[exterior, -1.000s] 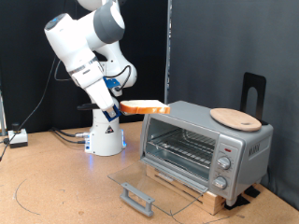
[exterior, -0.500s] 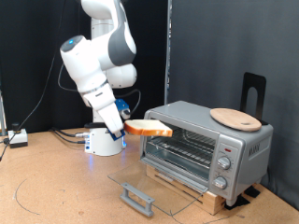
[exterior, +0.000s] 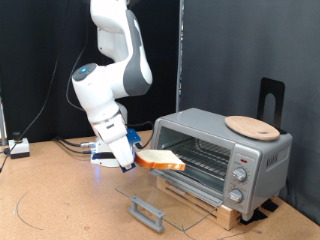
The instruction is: Make a piece of toast with the oven
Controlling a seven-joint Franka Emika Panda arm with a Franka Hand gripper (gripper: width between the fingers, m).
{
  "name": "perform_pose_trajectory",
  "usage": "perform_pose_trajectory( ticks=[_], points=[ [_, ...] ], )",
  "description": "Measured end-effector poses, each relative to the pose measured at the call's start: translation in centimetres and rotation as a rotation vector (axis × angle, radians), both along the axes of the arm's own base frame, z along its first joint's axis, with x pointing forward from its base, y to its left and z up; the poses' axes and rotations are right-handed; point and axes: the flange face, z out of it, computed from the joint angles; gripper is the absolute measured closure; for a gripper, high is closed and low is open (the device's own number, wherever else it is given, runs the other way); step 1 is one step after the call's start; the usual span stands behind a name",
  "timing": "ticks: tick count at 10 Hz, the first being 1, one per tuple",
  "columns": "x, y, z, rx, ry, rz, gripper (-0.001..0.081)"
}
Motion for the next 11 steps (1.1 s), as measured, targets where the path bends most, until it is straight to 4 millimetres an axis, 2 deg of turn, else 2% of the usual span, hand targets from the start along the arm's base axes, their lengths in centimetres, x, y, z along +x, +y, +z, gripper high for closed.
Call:
perform_pose_trajectory(
  ticks=[4,8,11],
  points=[
    [1.0,5.6,-0.2,-0.003,-0.060,0.116,0.0415],
    [0.7,12.2,-0.3,-0.068,-0.053,0.194,0.0415],
    [0.4,16.6,0.8,-0.163,-0.081,0.236,0.0415]
  ],
)
